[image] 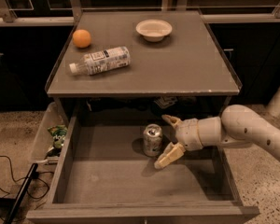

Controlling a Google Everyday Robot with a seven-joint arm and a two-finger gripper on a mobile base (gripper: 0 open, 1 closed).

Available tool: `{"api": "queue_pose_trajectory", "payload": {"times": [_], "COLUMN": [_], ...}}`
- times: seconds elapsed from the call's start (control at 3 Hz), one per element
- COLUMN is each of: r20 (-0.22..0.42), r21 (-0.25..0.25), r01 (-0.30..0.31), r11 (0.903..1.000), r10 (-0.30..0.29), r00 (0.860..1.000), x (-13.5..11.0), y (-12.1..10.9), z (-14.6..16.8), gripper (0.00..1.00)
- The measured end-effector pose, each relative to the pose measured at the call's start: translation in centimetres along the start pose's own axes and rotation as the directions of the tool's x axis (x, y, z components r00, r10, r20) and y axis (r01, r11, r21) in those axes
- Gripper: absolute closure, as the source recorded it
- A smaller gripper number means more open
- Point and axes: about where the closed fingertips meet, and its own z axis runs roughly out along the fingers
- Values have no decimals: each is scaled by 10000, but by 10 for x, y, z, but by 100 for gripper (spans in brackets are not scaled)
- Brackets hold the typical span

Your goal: Pick 7up can from top drawer and place on counter

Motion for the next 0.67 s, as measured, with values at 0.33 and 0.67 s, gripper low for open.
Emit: {"api": "queue_pose_trajectory", "payload": {"times": [0.33,0.67], "r20": [0,0], "r21": [-1,-1], "r01": [0,0], "r11": [10000,10000], "r10": [0,0], "r00": [10000,10000], "x": [0,0], "y": [0,0], "z": [0,0], "gripper": [19,42]}}
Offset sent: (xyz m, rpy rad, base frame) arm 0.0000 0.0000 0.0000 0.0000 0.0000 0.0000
